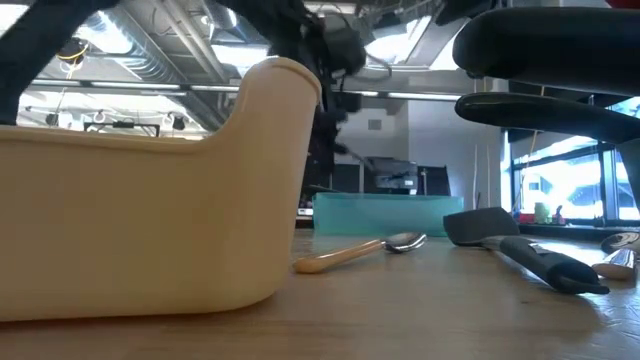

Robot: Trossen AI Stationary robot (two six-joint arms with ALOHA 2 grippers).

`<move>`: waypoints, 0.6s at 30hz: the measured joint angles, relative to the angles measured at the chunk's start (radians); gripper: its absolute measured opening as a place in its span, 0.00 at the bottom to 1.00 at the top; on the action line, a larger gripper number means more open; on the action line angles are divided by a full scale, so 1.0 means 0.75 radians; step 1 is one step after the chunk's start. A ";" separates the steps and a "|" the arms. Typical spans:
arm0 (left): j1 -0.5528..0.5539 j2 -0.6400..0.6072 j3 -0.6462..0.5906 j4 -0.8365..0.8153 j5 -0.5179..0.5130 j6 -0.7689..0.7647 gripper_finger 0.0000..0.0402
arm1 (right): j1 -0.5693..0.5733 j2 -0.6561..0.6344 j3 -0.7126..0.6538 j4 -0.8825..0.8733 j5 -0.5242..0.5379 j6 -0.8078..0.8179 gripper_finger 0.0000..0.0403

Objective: Pick & Place Kitchen Items
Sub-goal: Put the black spatula into the green bin

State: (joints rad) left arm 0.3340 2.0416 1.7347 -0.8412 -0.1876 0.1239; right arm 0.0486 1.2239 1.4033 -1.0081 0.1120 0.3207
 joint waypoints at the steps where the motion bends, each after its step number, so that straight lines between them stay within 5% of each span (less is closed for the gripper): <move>1: 0.012 0.029 0.019 -0.014 0.001 -0.005 0.20 | 0.000 0.000 0.000 -0.011 -0.001 0.000 0.56; 18: 0.084 0.095 0.040 -0.001 0.078 0.024 0.20 | 0.000 0.000 0.000 -0.037 0.057 -0.013 0.56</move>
State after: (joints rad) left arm 0.3967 2.1125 1.7649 -0.8421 -0.1287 0.1421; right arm 0.0486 1.2239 1.4033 -1.0361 0.1551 0.3108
